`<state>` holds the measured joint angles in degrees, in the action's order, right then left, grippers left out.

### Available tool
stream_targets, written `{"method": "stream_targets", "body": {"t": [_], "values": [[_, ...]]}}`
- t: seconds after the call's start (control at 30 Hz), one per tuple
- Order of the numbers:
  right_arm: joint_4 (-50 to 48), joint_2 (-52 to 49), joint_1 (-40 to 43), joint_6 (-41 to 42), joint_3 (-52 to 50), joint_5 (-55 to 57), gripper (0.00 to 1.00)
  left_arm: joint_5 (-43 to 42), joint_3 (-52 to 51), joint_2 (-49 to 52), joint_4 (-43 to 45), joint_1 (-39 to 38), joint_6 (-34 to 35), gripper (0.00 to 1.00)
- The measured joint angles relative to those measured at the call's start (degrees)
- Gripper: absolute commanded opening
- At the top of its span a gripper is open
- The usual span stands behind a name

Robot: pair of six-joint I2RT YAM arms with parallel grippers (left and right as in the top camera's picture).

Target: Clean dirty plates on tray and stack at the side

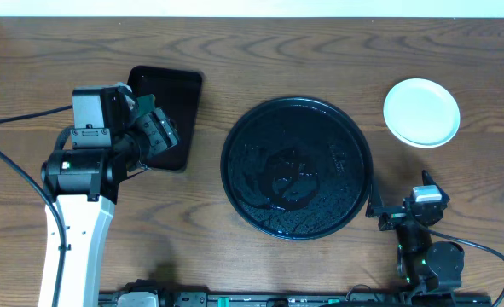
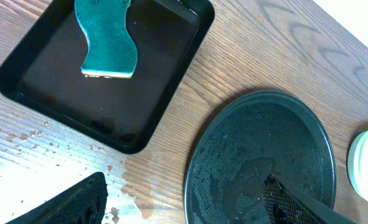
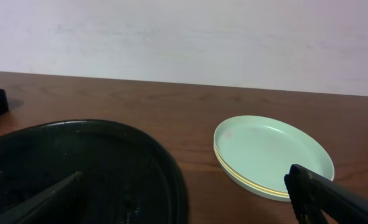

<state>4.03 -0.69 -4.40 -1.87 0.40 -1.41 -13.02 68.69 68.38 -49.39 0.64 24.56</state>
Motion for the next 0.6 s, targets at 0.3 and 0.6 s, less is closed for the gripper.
{"method": "stream_targets", "body": {"t": [0.3, 0.6], "values": [[0.00, 0.00, 0.00, 0.00, 0.00, 0.09, 0.99, 0.07, -0.17, -2.29, -6.95, 0.00, -2.03, 0.80], [-0.02, 0.00, 0.00, 0.00, 0.00, 0.22, 0.99, -1.68, -14.69, -16.55, 3.76, 0.00, -17.92, 0.97]]}}
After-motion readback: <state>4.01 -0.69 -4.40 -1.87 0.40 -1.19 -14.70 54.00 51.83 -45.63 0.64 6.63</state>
